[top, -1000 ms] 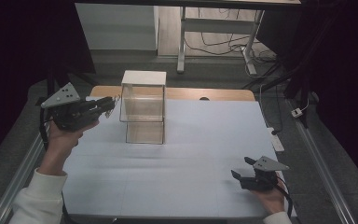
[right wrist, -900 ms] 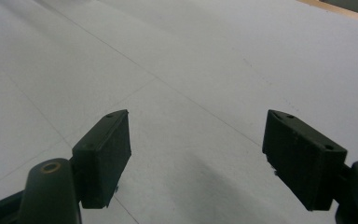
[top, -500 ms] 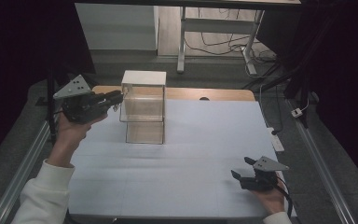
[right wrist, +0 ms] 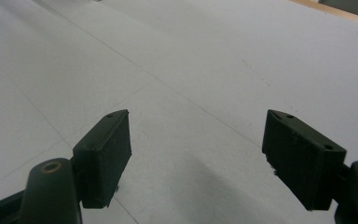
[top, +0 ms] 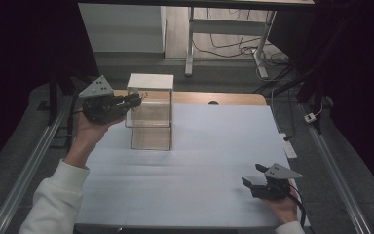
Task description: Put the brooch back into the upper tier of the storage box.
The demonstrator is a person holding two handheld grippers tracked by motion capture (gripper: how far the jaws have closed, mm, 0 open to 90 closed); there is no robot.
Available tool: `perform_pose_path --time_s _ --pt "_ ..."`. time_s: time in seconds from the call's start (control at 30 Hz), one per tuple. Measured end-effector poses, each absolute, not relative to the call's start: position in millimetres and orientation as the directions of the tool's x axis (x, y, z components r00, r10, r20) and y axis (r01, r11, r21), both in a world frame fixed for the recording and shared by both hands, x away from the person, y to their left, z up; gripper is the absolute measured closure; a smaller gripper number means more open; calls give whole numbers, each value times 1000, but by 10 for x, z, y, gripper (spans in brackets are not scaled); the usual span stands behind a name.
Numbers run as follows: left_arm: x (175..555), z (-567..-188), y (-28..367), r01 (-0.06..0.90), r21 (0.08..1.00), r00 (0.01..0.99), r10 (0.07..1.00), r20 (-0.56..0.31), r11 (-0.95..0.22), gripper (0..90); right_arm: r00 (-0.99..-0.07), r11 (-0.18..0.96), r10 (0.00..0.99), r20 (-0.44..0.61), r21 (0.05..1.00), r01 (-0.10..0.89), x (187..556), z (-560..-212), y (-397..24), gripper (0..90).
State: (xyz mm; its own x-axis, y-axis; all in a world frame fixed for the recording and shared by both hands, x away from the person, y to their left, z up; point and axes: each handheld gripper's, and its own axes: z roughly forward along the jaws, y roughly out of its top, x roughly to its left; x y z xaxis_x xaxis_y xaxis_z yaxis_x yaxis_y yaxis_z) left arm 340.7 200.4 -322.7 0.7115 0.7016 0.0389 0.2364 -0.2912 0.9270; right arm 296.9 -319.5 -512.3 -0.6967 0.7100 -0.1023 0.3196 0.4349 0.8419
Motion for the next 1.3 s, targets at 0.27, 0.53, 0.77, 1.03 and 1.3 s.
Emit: perform_pose_path --time_s 0.27,0.53,0.77,1.03,1.3 --pt "3575 -3304 1845 258 914 722 691 34 -314 789 -698 438 709 -102 839 322 2974 -5129 -3194 232" --pt "3716 -3371 1724 279 905 718 696 26 -321 788 -698 440 709 -102 837 324 2970 -5128 -3198 232" --pt "3767 -3409 1720 296 899 711 703 19 -323 786 -701 440 707 -97 836 328 2970 -5133 -3200 232" --pt "3776 -3429 1717 299 897 709 705 20 -326 783 -701 442 706 -98 834 329 2970 -5136 -3197 232" --pt "3781 -3445 1741 289 903 699 715 27 -318 708 -700 439 708 -96 836 329 2967 -5139 -3204 232"
